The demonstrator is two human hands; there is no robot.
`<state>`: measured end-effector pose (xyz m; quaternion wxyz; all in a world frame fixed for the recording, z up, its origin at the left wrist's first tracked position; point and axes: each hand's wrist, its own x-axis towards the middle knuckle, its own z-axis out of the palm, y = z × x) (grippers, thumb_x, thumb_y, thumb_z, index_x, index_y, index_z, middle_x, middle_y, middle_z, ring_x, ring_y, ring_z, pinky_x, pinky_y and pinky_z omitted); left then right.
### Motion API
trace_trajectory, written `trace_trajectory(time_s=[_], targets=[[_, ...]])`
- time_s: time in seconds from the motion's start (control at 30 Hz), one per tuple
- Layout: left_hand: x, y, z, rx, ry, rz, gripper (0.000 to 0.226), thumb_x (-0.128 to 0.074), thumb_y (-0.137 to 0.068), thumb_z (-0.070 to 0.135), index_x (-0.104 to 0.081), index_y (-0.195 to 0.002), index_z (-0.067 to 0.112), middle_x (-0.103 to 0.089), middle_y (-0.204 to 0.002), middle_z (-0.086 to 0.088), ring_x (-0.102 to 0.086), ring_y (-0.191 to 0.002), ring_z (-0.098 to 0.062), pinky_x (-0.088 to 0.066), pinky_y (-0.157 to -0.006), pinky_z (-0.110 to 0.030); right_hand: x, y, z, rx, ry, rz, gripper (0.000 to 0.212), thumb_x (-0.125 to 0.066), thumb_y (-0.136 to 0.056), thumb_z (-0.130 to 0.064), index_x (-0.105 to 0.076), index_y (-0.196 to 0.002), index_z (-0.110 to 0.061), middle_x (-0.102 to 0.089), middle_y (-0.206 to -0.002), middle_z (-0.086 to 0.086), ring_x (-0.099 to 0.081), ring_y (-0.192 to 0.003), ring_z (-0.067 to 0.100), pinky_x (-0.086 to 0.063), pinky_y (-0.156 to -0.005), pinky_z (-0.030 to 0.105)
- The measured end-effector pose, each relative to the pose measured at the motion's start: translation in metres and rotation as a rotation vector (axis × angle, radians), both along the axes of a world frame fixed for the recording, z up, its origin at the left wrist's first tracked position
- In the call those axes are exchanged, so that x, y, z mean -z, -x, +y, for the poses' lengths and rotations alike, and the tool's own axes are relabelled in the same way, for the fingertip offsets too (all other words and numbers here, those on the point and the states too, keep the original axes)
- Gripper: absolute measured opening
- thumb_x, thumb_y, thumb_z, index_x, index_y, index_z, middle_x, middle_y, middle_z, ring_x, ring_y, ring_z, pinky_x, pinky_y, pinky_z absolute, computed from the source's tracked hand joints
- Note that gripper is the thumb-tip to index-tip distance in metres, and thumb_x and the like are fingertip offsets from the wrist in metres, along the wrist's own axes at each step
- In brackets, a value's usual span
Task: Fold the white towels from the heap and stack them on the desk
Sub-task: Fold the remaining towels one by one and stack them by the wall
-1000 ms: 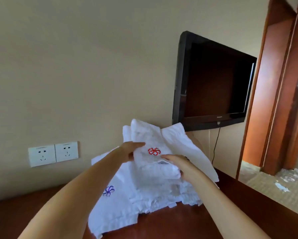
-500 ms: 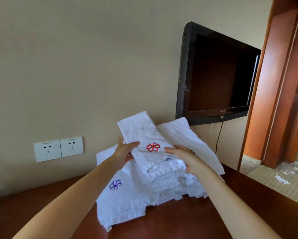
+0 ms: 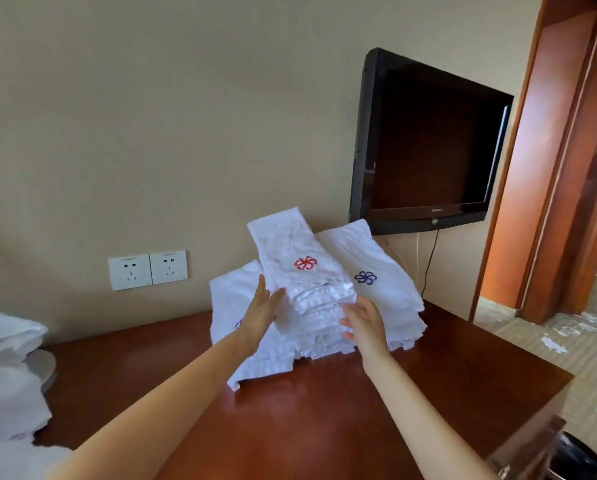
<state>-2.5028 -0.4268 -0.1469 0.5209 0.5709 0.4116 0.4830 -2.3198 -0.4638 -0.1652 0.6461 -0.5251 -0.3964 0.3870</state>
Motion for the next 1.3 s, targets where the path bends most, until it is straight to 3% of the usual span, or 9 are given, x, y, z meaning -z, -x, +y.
trace_trajectory(time_s=[0.13, 0.23, 0.37, 0.47, 0.83, 0.97, 1.03, 1.1, 1.3], targets=[[0.036, 0.013, -0.046, -0.081, 0.077, 0.023, 0.069, -0.048, -0.100, 0.022, -0.006, -0.153, 0.033, -0.025, -0.156, -0.006, -0.039, -0.134, -0.021, -0.036, -0.104, -0.036, 0.032, 0.020, -0.036, -0.020, 0.100, 0.027, 0.029, -0.054, -0.096, -0.010, -0.050, -0.123, -0.017, -0.058, -0.115, 0.009, -0.061, -0.078, 0.013, -0.046, -0.063, 0.023], [0.076, 0.038, -0.094, -0.100, 0.106, 0.116, 0.073, -0.053, -0.097, 0.013, -0.011, -0.153, 0.031, -0.029, -0.155, -0.006, -0.038, -0.137, -0.021, -0.034, -0.111, -0.038, 0.056, 0.047, -0.063, -0.124, 0.198, 0.021, 0.024, -0.054, -0.094, -0.009, -0.054, -0.116, -0.019, -0.062, -0.114, 0.010, -0.063, -0.076, 0.014, -0.047, -0.062, 0.023], [0.118, 0.085, -0.148, -0.250, 0.119, 0.117, 0.068, -0.049, -0.096, -0.003, -0.019, -0.153, 0.019, -0.031, -0.153, -0.011, -0.040, -0.136, -0.024, -0.034, -0.110, -0.032, 0.091, 0.095, -0.101, -0.263, 0.188, -0.112, 0.023, -0.057, -0.090, -0.007, -0.059, -0.105, -0.024, -0.066, -0.102, 0.004, -0.064, -0.073, 0.014, -0.051, -0.065, 0.023], [0.131, 0.128, -0.177, -0.396, 0.074, 0.130, 0.060, -0.047, -0.096, -0.004, -0.030, -0.149, 0.017, -0.039, -0.148, -0.013, -0.046, -0.129, -0.025, -0.038, -0.109, -0.038, 0.111, 0.129, -0.121, -0.251, 0.105, -0.352, 0.029, -0.057, -0.088, -0.012, -0.060, -0.094, -0.040, -0.069, -0.091, -0.008, -0.066, -0.083, 0.013, -0.054, -0.083, 0.036], [0.135, 0.185, -0.285, -0.973, -0.050, -0.011, 0.034, -0.045, -0.088, -0.004, -0.064, -0.105, 0.019, -0.067, -0.106, 0.003, -0.067, -0.085, -0.010, -0.054, -0.067, -0.020, 0.123, 0.241, -0.174, -0.411, -0.044, -0.566, 0.021, -0.054, -0.092, -0.021, -0.065, -0.103, -0.035, -0.068, -0.094, -0.017, -0.064, -0.090, 0.007, -0.050, -0.081, 0.031], [0.133, 0.183, -0.292, -1.115, -0.082, -0.051, 0.040, -0.044, -0.085, -0.002, -0.058, -0.108, 0.027, -0.065, -0.108, 0.008, -0.064, -0.099, -0.016, -0.055, -0.086, -0.037, 0.123, 0.274, -0.189, -0.498, -0.151, -0.587, 0.023, -0.059, -0.091, -0.018, -0.064, -0.112, -0.026, -0.066, -0.096, -0.012, -0.062, -0.094, 0.010, -0.047, -0.077, 0.025], [0.128, 0.182, -0.294, -1.127, -0.059, -0.025, 0.045, -0.043, -0.087, -0.003, -0.054, -0.122, 0.024, -0.061, -0.119, 0.007, -0.060, -0.105, -0.011, -0.050, -0.092, -0.032, 0.124, 0.291, -0.191, -0.495, -0.210, -0.666, 0.028, -0.063, -0.088, -0.018, -0.063, -0.115, -0.025, -0.066, -0.104, -0.009, -0.060, -0.102, 0.015, -0.047, -0.085, 0.030], [0.126, 0.180, -0.296, -1.146, -0.051, -0.019, 0.049, -0.042, -0.089, -0.002, -0.049, -0.130, 0.023, -0.059, -0.123, 0.008, -0.058, -0.107, -0.006, -0.045, -0.093, -0.026, 0.123, 0.307, -0.191, -0.425, -0.279, -0.761, 0.036, -0.065, -0.086, -0.020, -0.059, -0.122, -0.021, -0.063, -0.116, -0.002, -0.054, -0.111, 0.020, -0.044, -0.093, 0.036], [0.126, 0.182, -0.295, -1.184, -0.088, -0.173, 0.059, -0.044, -0.088, -0.002, -0.042, -0.134, 0.036, -0.061, -0.105, 0.019, -0.062, -0.099, 0.001, -0.052, -0.092, -0.041, 0.105, 0.346, -0.160, -0.500, -0.445, -0.928, 0.073, -0.068, -0.085, -0.018, -0.034, -0.148, -0.010, -0.044, -0.147, 0.008, -0.035, -0.139, 0.027, -0.027, -0.115, 0.038]])
